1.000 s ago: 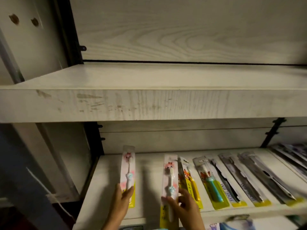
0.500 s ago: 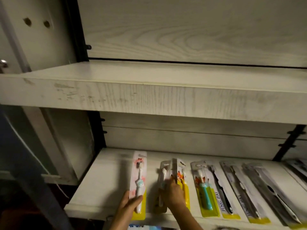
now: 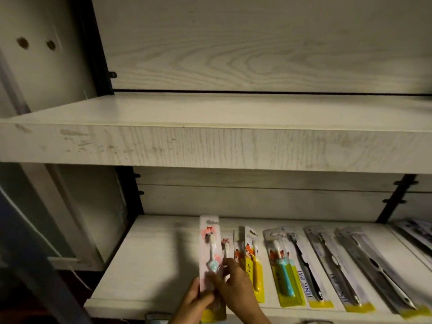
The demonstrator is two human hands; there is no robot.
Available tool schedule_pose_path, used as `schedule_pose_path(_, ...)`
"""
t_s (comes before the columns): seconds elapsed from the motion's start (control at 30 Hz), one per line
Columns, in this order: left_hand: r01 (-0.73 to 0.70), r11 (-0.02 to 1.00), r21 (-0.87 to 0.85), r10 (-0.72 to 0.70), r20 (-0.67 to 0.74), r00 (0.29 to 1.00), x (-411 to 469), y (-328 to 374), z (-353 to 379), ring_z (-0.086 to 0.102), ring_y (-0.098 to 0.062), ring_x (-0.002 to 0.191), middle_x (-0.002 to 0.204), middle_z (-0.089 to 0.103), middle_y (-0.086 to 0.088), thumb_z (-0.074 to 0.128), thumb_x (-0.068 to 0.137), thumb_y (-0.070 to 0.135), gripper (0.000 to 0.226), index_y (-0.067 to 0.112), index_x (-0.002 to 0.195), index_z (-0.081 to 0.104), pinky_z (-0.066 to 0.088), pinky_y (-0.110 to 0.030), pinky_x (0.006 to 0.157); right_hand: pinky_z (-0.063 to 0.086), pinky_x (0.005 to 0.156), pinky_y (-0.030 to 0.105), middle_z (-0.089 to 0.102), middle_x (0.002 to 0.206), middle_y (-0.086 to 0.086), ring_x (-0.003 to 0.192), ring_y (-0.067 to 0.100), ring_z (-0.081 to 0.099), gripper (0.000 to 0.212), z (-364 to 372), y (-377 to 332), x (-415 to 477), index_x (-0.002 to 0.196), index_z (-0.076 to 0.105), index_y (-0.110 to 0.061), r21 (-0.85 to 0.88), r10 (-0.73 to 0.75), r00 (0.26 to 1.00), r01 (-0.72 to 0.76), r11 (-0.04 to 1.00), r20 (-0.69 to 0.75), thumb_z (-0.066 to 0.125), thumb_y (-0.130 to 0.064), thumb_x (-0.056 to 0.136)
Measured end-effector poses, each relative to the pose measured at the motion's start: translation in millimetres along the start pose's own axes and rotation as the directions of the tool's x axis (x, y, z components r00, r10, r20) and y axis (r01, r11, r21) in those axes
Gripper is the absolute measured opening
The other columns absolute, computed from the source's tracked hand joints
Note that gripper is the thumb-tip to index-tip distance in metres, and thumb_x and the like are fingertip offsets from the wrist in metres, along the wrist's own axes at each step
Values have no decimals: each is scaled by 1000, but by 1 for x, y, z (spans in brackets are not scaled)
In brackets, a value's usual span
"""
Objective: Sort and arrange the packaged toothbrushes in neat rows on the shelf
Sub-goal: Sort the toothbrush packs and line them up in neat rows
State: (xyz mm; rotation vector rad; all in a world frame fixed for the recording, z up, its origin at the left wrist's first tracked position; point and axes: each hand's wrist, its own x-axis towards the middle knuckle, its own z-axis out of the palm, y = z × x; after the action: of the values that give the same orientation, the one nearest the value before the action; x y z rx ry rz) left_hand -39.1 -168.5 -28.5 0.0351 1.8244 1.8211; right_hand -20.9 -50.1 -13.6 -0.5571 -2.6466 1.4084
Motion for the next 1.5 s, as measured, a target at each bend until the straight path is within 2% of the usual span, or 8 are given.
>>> schedule_pose_path(0.1, -38, 994, 104, 48, -93, 995, 1, 6, -15, 58, -17, 73, 92, 63, -14, 67, 76, 5, 18, 12, 88, 57, 46, -18, 53, 40, 60, 16, 58, 83, -8, 73, 8, 54, 20, -1, 0, 22, 98, 50, -23, -74, 18, 998, -23, 997, -56, 60, -37, 88)
schedule_pose_path(0.27, -53, 978, 204, 79, -123, 989, -6, 5, -39, 57, -17, 74, 97, 62, -7, 58, 86, -1, 15, 13, 92, 60, 42, -22, 62, 53, 87, 30, 63, 119, 6, 107, 22, 61, 33, 16, 10, 49, 121, 51, -15, -267, 124, 992, -120, 956, 1, 57, -22, 90)
schedule_pose_path(0.63, -45, 964, 262, 68, -77, 995, -12, -11, -36, 59, -19, 73, 87, 66, -9, 52, 89, -4, 16, 9, 88, 62, 44, -18, 61, 51, 90, 30, 58, 124, 10, 113, 23, 58, 49, 8, 15, 49, 133, 30, -12, -435, 175, 984, -174, 883, -39, 52, -32, 93)
schedule_pose_path(0.83, -108, 951, 289, 123, -37, 992, -7, -12, -10, 59, -19, 66, 79, 64, -13, 57, 87, -3, 13, 10, 85, 62, 44, -14, 54, 50, 81, 29, 65, 104, 2, 96, 18, 62, 45, -27, 24, 16, 122, 39, -28, -230, 94, 989, -117, 966, -111, 46, -57, 88)
schedule_pose_path(1.03, -106, 954, 281, 98, 42, 994, 6, -22, 61, 52, -1, 41, 67, 62, -10, 61, 82, -7, 16, 8, 76, 62, 42, -12, 46, 45, 62, 18, 64, 75, -9, 67, 5, 60, 15, -96, 76, -25, 102, 50, -32, 69, 141, 958, -127, 989, -251, 58, -35, 90)
schedule_pose_path(1.2, -68, 949, 308, 61, 30, 998, 26, -32, 136, 53, -6, 70, 81, 58, -2, 65, 81, 11, 13, 19, 78, 56, 44, -11, 63, 53, 76, 32, 66, 80, -8, 75, 8, 65, 18, -141, 111, -26, 88, 50, -41, 126, 200, 950, -173, 977, -240, 61, -27, 89)
schedule_pose_path(1.37, -39, 891, 452, 124, -160, 979, 51, -36, 177, 52, -8, 82, 102, 54, -2, 60, 89, 17, 15, 25, 85, 47, 48, -19, 75, 58, 65, 27, 65, 88, -6, 72, 11, 66, 11, -162, 129, -14, 98, 55, -29, 157, 160, 979, -139, 978, -128, 60, -23, 90)
schedule_pose_path(1.5, 88, 696, 712, 122, -238, 964, 64, -28, 202, 48, -17, 115, 126, 46, -3, 56, 87, 18, 49, 21, 131, 34, 45, -27, 94, 51, 59, 17, 64, 88, -6, 73, 11, 64, 12, -165, 129, -14, 97, 56, -27, 198, 131, 985, -106, 974, -117, 60, -18, 91)
